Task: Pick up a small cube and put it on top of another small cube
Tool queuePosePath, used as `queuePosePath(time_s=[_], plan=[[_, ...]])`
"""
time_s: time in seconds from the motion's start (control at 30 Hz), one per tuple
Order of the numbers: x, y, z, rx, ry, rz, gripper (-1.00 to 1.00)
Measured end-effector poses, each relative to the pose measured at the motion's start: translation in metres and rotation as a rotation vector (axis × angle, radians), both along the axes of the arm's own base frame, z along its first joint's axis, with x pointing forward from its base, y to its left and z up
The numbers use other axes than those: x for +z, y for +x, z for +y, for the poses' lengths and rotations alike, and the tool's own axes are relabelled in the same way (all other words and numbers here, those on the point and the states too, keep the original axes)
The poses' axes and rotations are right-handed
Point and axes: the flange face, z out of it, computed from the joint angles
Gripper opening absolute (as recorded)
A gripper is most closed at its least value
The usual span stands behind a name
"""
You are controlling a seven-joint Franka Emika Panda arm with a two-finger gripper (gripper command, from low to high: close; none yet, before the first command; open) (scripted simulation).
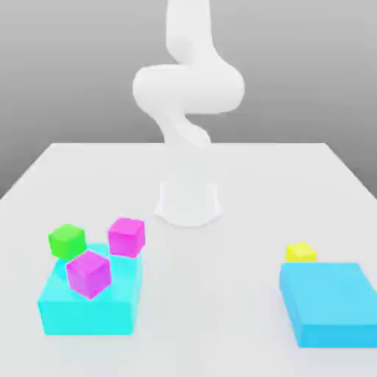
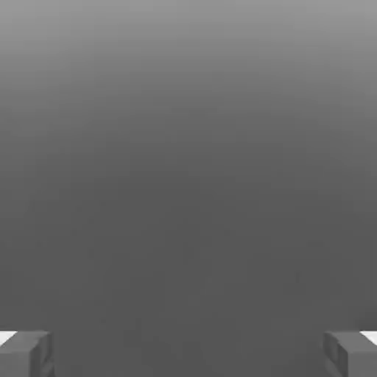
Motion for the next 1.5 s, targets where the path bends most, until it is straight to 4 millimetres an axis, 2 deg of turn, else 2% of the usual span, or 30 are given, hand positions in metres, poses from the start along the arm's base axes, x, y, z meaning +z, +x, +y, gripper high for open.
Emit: queuePosePath(time_s=[0.07,0.17,0.23,0.33,0.43,0.53,0.67,0.77,0.8,0.87,1.23,1.5], plan=[[-0.045,0.017,0.034,0.026,-0.015,0.063,0.0],[-0.112,0.029,0.077,0.061,-0.032,0.153,0.0],[-0.157,0.031,0.102,0.084,-0.042,0.213,0.0],[-0.223,0.022,0.134,0.115,-0.056,0.303,0.0],[-0.287,0.002,0.16,0.146,-0.068,0.392,0.0],[-0.345,-0.027,0.18,0.176,-0.08,0.479,0.0],[-0.411,-0.079,0.197,0.215,-0.093,0.593,0.0],[-0.451,-0.124,0.203,0.245,-0.102,0.674,0.0],[-0.462,-0.14,0.204,0.258,-0.107,0.699,0.0],[-0.47,-0.151,0.207,0.267,-0.112,0.719,0.0],[-0.486,-0.149,0.22,0.262,-0.119,0.738,0.0],[-0.501,-0.149,0.222,0.262,-0.121,0.736,0.0]])
